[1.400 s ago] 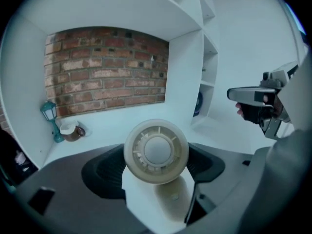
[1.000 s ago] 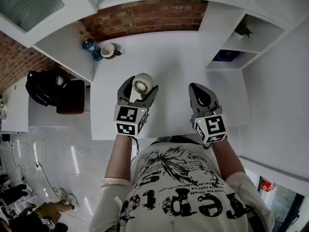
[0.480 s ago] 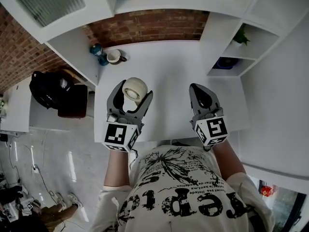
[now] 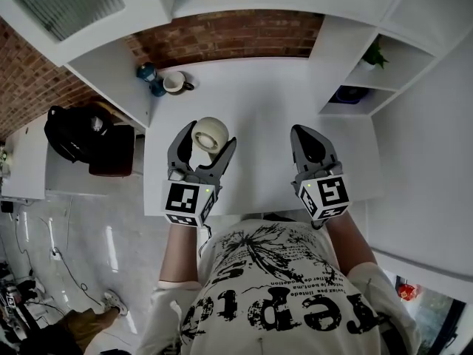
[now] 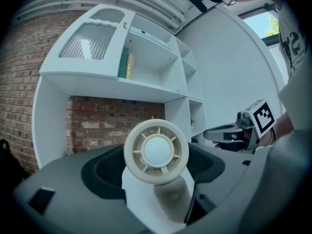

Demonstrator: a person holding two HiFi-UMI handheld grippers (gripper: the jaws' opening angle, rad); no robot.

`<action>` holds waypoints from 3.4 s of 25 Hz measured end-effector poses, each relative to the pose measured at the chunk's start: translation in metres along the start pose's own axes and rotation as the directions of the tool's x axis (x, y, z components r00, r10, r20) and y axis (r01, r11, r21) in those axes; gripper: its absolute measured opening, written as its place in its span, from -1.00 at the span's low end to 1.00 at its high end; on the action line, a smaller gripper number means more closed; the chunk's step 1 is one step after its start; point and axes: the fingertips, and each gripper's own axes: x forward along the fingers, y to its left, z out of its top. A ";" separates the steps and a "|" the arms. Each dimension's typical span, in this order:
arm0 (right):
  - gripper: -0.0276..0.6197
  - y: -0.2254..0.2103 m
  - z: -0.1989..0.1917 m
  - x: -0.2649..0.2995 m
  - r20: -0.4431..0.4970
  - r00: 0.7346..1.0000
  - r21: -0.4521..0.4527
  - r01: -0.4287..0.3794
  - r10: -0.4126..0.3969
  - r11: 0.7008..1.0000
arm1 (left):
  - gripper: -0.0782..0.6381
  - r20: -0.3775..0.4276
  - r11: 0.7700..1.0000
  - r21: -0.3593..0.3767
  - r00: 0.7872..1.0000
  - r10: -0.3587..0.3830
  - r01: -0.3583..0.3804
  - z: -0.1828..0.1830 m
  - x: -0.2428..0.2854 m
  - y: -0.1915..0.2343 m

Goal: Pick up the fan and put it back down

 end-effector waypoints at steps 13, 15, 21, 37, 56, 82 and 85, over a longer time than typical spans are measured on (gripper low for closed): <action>-0.87 -0.024 -0.076 0.032 -0.166 0.986 0.033 -0.025 0.030 0.999 | 0.28 -0.356 0.990 -0.138 0.932 -0.067 0.018 -0.152 0.089 0.000; -0.87 -0.028 -0.088 0.037 -0.187 0.982 0.039 -0.027 0.034 0.999 | 0.28 -0.408 0.989 -0.146 0.910 -0.079 0.020 -0.176 0.098 -0.005; -0.87 -0.040 -0.124 0.053 -0.232 0.972 0.061 -0.028 0.041 0.998 | 0.28 -0.518 0.984 -0.179 0.849 -0.105 0.012 -0.228 0.120 -0.014; -0.87 -0.063 -0.157 0.065 -0.301 0.953 0.094 -0.020 0.048 0.995 | 0.28 -0.718 0.976 -0.215 0.684 -0.131 -0.038 -0.319 0.152 -0.025; -0.87 -0.054 -0.128 0.043 -0.270 0.963 0.028 0.037 -0.029 0.999 | 0.28 -0.610 0.980 -0.192 0.788 -0.082 -0.046 -0.244 0.137 -0.014; -0.87 0.007 -0.014 -0.001 -0.017 1.000 -0.041 0.006 -0.007 0.999 | -0.74 0.087 1.000 -0.028 0.996 0.011 -0.009 0.017 -0.019 0.003; -0.87 0.008 -0.008 -0.001 0.002 1.000 -0.038 -0.021 0.021 0.999 | -0.74 0.107 0.999 -0.028 0.994 -0.026 0.029 0.021 -0.027 0.002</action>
